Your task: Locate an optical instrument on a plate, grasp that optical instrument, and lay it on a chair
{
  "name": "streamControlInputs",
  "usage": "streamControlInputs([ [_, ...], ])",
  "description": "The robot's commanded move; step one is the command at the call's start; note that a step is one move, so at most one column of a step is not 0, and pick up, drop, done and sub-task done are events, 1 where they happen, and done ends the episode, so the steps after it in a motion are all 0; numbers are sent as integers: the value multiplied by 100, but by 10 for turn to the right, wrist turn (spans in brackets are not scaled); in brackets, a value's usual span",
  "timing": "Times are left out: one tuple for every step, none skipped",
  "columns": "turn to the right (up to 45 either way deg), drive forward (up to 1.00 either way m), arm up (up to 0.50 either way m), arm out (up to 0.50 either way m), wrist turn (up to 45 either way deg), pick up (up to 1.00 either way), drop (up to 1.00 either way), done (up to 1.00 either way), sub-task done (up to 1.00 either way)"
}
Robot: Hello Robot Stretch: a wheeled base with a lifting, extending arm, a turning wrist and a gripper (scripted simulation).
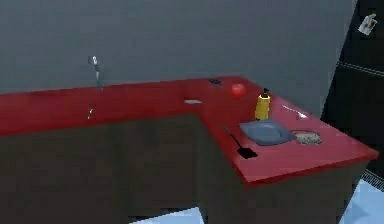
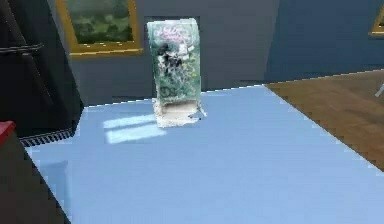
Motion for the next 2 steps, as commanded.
streamControlInputs([
  [450, 0, 0, 0, 0, 0, 0, 0, 0],
  [390, 0, 0, 0, 0, 0, 0, 0, 0],
])
